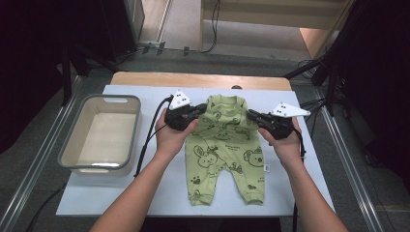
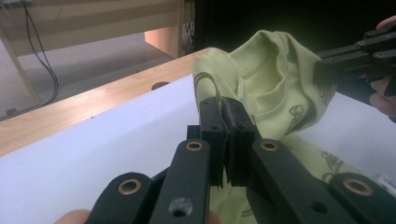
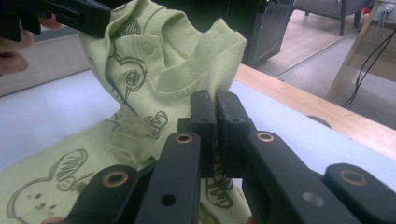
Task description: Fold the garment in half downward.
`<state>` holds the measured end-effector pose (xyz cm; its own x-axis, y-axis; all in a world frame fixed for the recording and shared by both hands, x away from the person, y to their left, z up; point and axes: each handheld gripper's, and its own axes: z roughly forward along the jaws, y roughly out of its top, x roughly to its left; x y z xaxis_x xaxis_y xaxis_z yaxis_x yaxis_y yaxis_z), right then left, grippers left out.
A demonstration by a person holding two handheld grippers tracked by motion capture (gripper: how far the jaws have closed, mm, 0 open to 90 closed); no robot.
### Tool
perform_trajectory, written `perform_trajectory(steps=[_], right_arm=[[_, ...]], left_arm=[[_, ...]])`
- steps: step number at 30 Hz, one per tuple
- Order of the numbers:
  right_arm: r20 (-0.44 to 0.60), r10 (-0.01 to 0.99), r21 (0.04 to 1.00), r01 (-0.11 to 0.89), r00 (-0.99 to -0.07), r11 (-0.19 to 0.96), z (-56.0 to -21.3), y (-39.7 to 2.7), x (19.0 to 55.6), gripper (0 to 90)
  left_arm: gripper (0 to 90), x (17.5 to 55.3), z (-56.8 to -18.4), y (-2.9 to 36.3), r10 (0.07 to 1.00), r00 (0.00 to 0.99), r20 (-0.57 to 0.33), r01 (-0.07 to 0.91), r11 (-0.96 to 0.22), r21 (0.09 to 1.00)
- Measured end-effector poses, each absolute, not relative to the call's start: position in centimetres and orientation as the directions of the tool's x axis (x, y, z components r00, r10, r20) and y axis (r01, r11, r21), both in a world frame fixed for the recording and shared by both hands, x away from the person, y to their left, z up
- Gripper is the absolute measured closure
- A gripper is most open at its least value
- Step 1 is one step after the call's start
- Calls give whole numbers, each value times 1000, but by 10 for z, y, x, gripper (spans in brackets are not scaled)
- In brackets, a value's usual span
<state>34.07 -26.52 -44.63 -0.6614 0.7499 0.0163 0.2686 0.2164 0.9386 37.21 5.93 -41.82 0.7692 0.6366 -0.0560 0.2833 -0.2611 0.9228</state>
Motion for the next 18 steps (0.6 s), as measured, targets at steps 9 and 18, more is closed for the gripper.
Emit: perform_trajectory(steps=[9,18], right_arm=[[35,752,937,282,-659,204,-461,-264,311,848],[81,749,920,338,-658,197,-477,-266,288,849]], left_arm=[[875,345,-433,65,615,786,-67,282,-261,923],[876,323,-446,68,584,806,-99,304,-265,915]])
